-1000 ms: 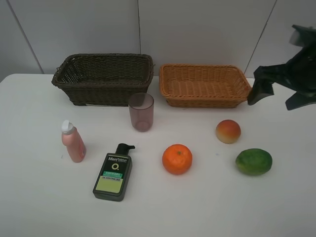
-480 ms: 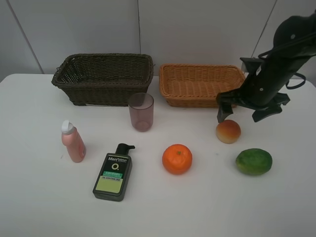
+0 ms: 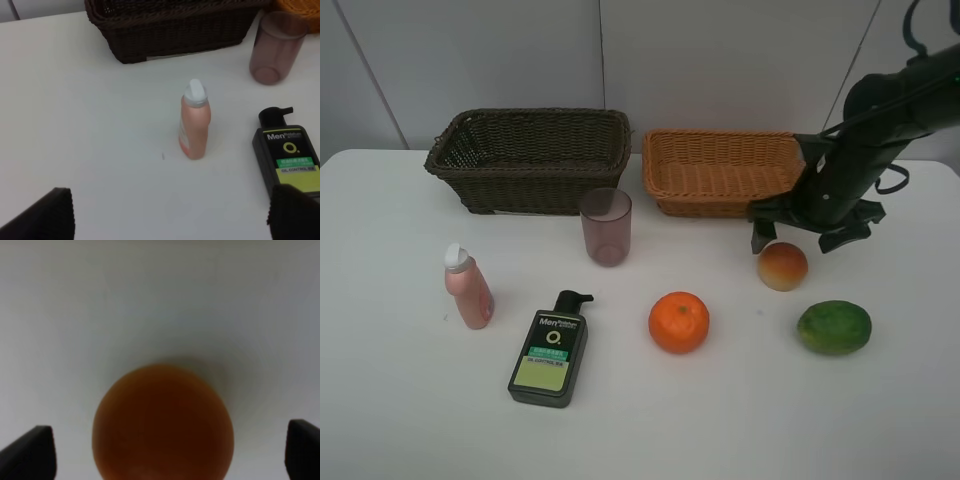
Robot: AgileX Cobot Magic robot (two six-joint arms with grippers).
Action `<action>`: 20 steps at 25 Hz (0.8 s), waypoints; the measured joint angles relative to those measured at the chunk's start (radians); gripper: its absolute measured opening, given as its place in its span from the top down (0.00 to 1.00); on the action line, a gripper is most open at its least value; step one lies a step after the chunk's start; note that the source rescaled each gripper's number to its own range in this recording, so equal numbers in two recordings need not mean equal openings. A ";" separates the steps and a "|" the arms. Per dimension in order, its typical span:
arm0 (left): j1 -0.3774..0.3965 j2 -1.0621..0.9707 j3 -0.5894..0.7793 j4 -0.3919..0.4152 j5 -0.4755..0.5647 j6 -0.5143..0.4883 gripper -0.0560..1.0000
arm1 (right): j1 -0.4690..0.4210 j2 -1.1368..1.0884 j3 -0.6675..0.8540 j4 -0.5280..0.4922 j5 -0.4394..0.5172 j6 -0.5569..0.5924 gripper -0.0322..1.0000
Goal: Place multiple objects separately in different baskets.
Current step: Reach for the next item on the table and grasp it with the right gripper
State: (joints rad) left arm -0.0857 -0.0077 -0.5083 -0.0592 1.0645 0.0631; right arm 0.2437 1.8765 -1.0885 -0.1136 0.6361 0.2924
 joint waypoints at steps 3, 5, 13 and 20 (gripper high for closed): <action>0.000 0.000 0.000 0.000 0.000 0.000 0.00 | 0.000 0.033 -0.025 -0.013 0.004 0.003 0.03; 0.000 0.000 0.000 0.000 0.000 0.000 0.00 | 0.000 0.049 -0.026 -0.018 0.007 0.003 0.03; 0.000 0.000 0.000 0.000 0.000 0.000 0.00 | 0.000 0.095 -0.026 -0.024 0.005 0.003 0.03; 0.000 0.000 0.000 0.000 0.000 0.000 0.00 | 0.000 0.125 -0.026 -0.025 0.005 0.003 0.03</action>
State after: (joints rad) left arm -0.0857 -0.0077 -0.5083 -0.0592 1.0645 0.0631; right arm 0.2437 2.0010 -1.1148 -0.1385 0.6408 0.2954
